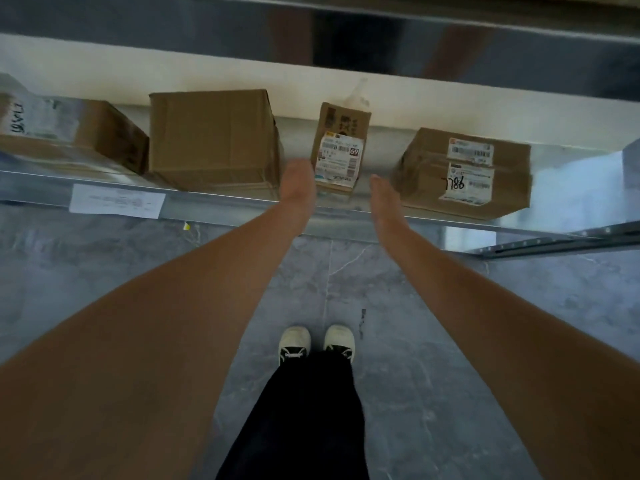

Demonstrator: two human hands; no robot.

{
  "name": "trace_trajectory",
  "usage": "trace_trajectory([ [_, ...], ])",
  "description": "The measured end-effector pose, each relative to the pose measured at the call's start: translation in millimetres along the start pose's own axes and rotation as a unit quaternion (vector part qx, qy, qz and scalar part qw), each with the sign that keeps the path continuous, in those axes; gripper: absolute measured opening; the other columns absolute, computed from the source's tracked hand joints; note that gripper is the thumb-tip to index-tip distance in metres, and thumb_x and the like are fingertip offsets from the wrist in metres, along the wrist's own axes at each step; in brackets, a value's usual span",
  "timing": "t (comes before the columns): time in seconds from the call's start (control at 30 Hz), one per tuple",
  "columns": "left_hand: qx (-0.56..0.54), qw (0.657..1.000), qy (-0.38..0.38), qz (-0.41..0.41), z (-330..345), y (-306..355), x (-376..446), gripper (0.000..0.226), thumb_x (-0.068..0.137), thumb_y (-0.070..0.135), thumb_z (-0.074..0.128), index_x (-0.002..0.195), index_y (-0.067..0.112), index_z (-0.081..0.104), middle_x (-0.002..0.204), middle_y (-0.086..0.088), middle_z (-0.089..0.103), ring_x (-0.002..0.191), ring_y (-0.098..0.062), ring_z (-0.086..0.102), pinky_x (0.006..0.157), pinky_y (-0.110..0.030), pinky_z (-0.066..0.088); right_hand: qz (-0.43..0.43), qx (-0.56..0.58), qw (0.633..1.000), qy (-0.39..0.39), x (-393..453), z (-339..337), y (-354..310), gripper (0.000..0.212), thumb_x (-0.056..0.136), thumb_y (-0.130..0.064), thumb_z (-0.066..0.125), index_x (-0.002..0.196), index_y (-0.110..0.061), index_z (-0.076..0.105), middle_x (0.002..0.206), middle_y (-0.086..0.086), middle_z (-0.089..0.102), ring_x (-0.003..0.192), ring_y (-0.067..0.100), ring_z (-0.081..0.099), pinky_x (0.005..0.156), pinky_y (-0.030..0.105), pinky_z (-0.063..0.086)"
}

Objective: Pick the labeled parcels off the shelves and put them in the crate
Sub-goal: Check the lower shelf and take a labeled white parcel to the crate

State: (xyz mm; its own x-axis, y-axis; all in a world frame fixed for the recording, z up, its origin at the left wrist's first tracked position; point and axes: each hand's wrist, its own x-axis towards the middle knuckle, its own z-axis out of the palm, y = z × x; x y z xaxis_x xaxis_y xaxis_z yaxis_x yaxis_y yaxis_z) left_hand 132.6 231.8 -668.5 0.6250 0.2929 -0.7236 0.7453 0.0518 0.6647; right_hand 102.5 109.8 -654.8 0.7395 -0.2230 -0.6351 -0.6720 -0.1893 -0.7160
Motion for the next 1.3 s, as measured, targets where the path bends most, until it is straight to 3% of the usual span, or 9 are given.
trace_trajectory([
  [0.1,-0.005,0.999,-0.052,-0.006,8,-6,5,0.037,0.098,0.016,0.024,0.097,0.018,0.061,0.094,-0.005,0.056,0.089,-0.018,0.05,0.086,-0.031,0.041,0.046,0.039,0.998,-0.028,13,1,-3,0.046,0.107,-0.032,0.028,0.139,-0.005,0.047,0.142,0.014,0.048,0.131,0.026,0.044,0.109,0.039,0.033],
  [0.17,-0.01,0.997,-0.077,-0.012,13,-13,12,0.039,0.098,0.017,0.023,0.097,0.017,0.062,0.103,-0.006,0.063,0.097,-0.016,0.055,0.098,-0.03,0.044,0.064,0.085,0.993,-0.053,19,1,-2,0.049,0.107,-0.038,0.026,0.146,-0.012,0.04,0.151,0.009,0.041,0.14,0.023,0.036,0.112,0.039,0.027],
  [0.3,0.044,0.996,-0.071,0.02,14,-14,11,0.04,0.093,0.025,0.032,0.109,0.012,0.066,0.111,-0.008,0.067,0.104,-0.02,0.059,0.09,-0.031,0.048,0.054,0.095,0.989,-0.099,28,3,-2,0.044,0.108,-0.039,0.017,0.117,-0.027,0.058,0.118,-0.006,0.057,0.113,0.01,0.042,0.097,0.032,0.025],
  [0.47,0.078,0.996,-0.034,0.002,14,-31,35,0.061,0.073,0.04,0.035,0.12,0.01,0.06,0.114,-0.007,0.065,0.108,-0.023,0.059,0.093,-0.037,0.048,0.07,0.078,0.99,-0.098,27,1,-3,0.045,0.108,-0.038,0.019,0.127,-0.02,0.056,0.128,0.002,0.055,0.115,0.011,0.043,0.098,0.031,0.026],
  [0.57,0.087,0.996,-0.031,0.008,9,-17,13,0.049,0.089,0.03,0.034,0.122,0.004,0.057,0.117,-0.011,0.063,0.104,-0.023,0.057,0.079,-0.029,0.043,0.057,0.065,0.992,-0.087,22,2,-4,0.042,0.108,-0.03,0.021,0.123,-0.013,0.057,0.104,-0.003,0.055,0.098,0.008,0.045,0.091,0.027,0.03],
  [0.73,-0.035,0.997,0.023,0.07,4,-8,-5,0.029,0.095,0.022,0.034,0.095,0.013,0.062,0.098,-0.006,0.067,0.085,-0.018,0.06,0.07,-0.029,0.048,0.032,0.068,0.997,-0.011,20,9,-3,0.038,0.106,-0.033,0.029,0.084,-0.026,0.058,0.088,-0.003,0.063,0.085,0.009,0.057,0.075,0.02,0.043],
  [0.83,-0.101,0.989,0.059,0.096,5,-5,-13,0.029,0.098,0.021,0.034,0.088,0.012,0.06,0.088,-0.005,0.067,0.078,-0.012,0.064,0.06,-0.019,0.051,0.021,0.099,0.994,0.045,17,10,-7,0.038,0.106,-0.035,0.031,0.086,-0.021,0.06,0.081,-0.006,0.063,0.07,0.002,0.055,0.052,0.01,0.038],
  [0.97,-0.106,0.984,0.07,0.121,11,0,-17,0.032,0.098,0.019,0.036,0.081,0.012,0.062,0.082,-0.001,0.069,0.072,-0.007,0.064,0.051,-0.009,0.045,0.0,0.125,0.989,0.077,15,10,-12,0.038,0.104,-0.035,0.035,0.086,-0.018,0.064,0.077,-0.006,0.064,0.068,0.001,0.055,0.046,0.005,0.039],
  [1.3,-0.002,0.991,0.079,0.108,6,-12,-18,0.034,0.086,0.034,0.032,0.058,0.024,0.049,0.072,0.002,0.065,0.077,-0.02,0.061,0.079,-0.041,0.048,-0.017,0.082,0.995,0.058,9,10,-3,0.037,0.105,-0.033,0.032,0.09,-0.019,0.064,0.092,-0.002,0.066,0.074,-0.001,0.056,0.053,0.007,0.039],
])
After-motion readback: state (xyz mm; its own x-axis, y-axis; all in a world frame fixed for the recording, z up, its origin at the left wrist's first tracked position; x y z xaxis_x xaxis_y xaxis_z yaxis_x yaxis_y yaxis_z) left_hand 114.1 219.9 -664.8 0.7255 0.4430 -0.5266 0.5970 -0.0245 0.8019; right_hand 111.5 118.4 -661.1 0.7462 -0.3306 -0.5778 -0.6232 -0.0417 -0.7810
